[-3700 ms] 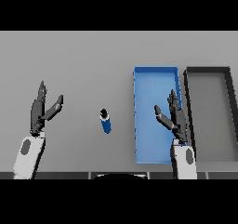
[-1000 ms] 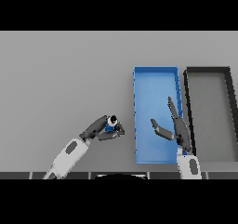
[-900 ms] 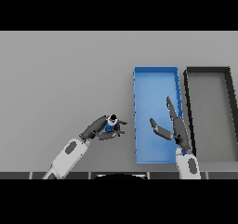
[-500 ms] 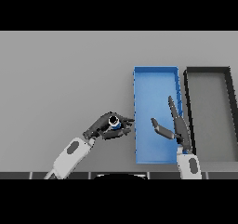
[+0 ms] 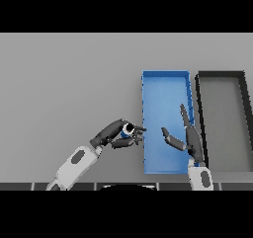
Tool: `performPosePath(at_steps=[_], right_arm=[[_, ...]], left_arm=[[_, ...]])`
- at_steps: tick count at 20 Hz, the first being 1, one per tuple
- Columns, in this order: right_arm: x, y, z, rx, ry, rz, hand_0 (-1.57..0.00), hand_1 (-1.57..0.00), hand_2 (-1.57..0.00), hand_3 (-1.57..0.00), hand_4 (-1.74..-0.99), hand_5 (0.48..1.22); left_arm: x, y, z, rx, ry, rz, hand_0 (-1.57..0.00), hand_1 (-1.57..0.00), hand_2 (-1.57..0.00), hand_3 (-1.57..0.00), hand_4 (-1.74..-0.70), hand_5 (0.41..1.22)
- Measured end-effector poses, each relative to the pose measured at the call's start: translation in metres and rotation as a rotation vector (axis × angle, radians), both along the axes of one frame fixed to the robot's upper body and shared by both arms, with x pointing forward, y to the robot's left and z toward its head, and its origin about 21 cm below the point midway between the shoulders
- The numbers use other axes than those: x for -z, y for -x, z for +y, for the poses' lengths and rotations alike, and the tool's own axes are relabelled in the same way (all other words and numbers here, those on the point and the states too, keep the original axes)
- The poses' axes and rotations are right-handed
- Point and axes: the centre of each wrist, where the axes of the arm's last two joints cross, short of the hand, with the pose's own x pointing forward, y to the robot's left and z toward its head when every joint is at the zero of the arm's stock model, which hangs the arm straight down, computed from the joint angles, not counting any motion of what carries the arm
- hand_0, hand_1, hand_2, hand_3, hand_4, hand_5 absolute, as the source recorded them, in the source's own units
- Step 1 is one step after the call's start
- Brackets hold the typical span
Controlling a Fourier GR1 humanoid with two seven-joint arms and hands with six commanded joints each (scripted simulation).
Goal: Pick up the blue pipe and place it into the blue bin.
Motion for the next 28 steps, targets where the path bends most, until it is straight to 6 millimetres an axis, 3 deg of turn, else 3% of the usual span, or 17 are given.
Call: performPosePath(at_steps=[3, 5, 7, 10, 13, 17, 22, 28], right_arm=[[0.003, 0.007, -0.001, 0.027, -0.012, 0.006, 0.00, 0.00, 0.00, 0.00, -1.186, 0.615], [-0.006, 0.005, -0.003, -0.037, -0.090, -0.062, 0.00, 0.00, 0.00, 0.00, -1.195, 0.608], [-0.028, 0.007, -0.010, -0.171, -0.202, -0.112, 0.00, 0.00, 0.00, 0.00, -1.231, 0.572], [-0.064, 0.002, -0.018, -0.367, -0.198, -0.099, 0.00, 0.00, 0.00, 0.00, -1.303, 0.515], [-0.100, -0.007, -0.004, -0.527, -0.139, -0.073, 0.00, 0.00, 0.00, 0.00, -1.314, 0.500], [-0.125, -0.018, 0.020, -0.688, -0.066, -0.045, 0.00, 0.00, 0.00, 0.00, -1.311, 0.517], [-0.134, -0.034, 0.058, -0.835, 0.021, -0.042, 0.00, 0.00, 0.00, 0.00, -1.241, 0.530], [-0.145, -0.054, 0.095, -0.920, 0.067, -0.009, 0.00, 0.00, 0.00, 0.00, -1.219, 0.511]], left_arm=[[0.000, -0.002, 0.002, -0.005, 0.004, 0.000, -1.57, -1.57, -1.57, -1.50, -1.74, 1.220], [0.001, -0.001, 0.002, -0.002, -0.002, 0.000, -1.57, -1.57, -1.57, -1.50, -1.74, 1.220], [-0.001, -0.002, 0.000, 0.004, -0.003, 0.008, -1.57, -1.57, -1.57, -1.50, -1.74, 1.220], [-0.001, -0.004, 0.002, 0.000, -0.007, 0.001, -1.57, -1.57, -1.57, -1.49, -1.74, 1.221], [-0.003, -0.003, 0.002, 0.017, 0.000, -0.014, -1.57, -1.57, -1.57, -1.49, -1.74, 1.221], [-0.002, -0.004, -0.001, 0.011, -0.023, -0.011, -1.57, -1.57, -1.57, -1.48, -1.74, 1.221], [-0.002, -0.002, 0.001, 0.032, -0.001, -0.013, -1.57, -1.57, -1.57, -1.50, -1.74, 1.221], [-0.002, -0.004, 0.001, 0.060, -0.002, -0.010, -1.57, -1.57, -1.57, -1.54, -1.74, 1.221]])
